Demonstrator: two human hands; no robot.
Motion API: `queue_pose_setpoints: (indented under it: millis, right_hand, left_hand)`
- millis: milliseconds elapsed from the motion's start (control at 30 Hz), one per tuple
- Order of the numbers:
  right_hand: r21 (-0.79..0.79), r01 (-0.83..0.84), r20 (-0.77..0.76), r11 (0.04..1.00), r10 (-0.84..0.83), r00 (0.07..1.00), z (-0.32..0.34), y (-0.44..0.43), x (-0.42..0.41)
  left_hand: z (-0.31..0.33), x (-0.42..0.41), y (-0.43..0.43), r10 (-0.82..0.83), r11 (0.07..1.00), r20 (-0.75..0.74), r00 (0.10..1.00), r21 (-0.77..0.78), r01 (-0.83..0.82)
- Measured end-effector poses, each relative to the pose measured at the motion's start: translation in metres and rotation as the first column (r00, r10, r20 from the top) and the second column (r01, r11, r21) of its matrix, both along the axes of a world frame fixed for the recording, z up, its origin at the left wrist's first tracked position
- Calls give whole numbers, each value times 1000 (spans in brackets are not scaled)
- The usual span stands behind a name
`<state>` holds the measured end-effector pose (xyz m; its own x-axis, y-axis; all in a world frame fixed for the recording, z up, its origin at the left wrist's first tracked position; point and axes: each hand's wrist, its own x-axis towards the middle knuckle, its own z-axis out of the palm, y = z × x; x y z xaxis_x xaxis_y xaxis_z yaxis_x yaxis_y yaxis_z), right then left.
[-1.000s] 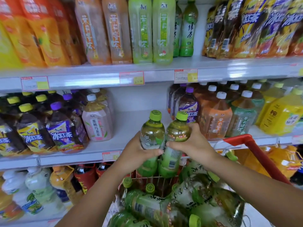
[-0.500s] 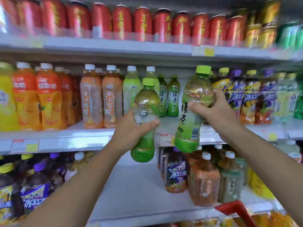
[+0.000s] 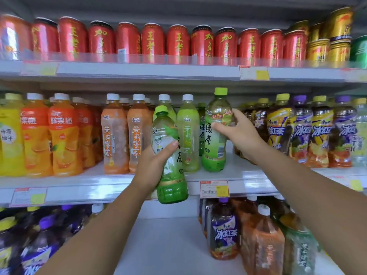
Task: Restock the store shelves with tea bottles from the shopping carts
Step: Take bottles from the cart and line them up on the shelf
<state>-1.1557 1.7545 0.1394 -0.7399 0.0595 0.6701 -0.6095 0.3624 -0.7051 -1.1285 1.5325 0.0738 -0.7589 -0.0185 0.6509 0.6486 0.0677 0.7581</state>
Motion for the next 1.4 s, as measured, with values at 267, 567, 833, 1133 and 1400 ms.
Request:
queue_pose_setpoints:
  millis: [267, 567, 833, 1133, 1400]
  right_hand:
    - [-35, 45, 137, 998, -40, 990, -18, -7, -41]
    - [155, 61, 353, 986, -113, 929, -28, 3, -62]
    - [117, 99, 399, 988, -138, 906, -23, -1, -97]
    - [177, 127, 353, 976, -184, 917, -31, 2, -139]
    - [322, 181, 321, 929, -287, 903, -34, 0, -146]
  left_hand:
    - [-4, -5, -3, -58, 998, 31, 998, 26, 57]
    - [-8, -9, -3, -76, 996, 26, 997, -52, 77]
    - [-9, -12, -2, -119, 992, 64, 991, 41, 117]
    - [-11, -17, -2, -141, 988, 76, 987, 70, 136]
    - [-14, -18, -3, -120, 992, 66, 991, 57, 116]
